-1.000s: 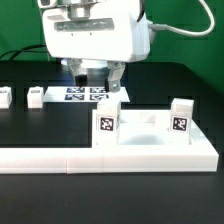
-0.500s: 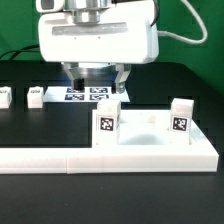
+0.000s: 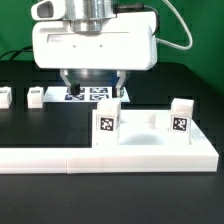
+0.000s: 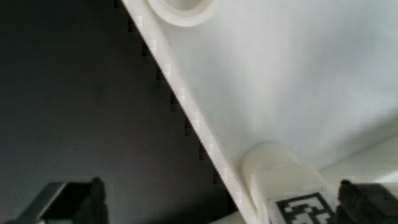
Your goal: Assemble square table
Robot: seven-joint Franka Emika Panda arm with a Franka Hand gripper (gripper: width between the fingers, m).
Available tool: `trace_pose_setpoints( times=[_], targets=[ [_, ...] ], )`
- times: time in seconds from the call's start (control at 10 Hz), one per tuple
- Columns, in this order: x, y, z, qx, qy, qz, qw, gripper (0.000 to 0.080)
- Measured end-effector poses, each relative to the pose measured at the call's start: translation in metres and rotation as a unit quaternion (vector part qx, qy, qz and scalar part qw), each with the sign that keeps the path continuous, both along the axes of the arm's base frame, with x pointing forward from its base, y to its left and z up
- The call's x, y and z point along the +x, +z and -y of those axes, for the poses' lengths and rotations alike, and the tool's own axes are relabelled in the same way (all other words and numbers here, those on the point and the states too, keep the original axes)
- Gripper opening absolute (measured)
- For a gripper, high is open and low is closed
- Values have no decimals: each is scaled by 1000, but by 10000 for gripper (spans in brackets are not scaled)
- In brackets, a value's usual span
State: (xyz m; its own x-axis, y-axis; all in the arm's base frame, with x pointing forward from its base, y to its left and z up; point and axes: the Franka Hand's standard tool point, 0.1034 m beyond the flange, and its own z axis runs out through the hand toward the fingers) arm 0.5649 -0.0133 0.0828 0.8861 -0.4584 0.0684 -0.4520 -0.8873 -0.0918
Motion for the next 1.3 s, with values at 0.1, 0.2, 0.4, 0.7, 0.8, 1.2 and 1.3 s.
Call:
trace_pose_setpoints(
  times=[0.1,0.2,0.4,0.7,0.8,1.2,1.3],
  targets=[
    [0,0,0,0,0,0,1000,649],
    [-1,-1,0,-1,1,0,1000,649],
    [-9,-10,2,-15,66,3,998,649],
    [-8,-24,4,-14,119,-16,993,649],
    [-7,-30,4,-12,119,-23,993,649],
    [-6,-31,5,-13,117,-23,993,649],
    [-7,-32,6,-14,124,-23,992,649]
  ],
)
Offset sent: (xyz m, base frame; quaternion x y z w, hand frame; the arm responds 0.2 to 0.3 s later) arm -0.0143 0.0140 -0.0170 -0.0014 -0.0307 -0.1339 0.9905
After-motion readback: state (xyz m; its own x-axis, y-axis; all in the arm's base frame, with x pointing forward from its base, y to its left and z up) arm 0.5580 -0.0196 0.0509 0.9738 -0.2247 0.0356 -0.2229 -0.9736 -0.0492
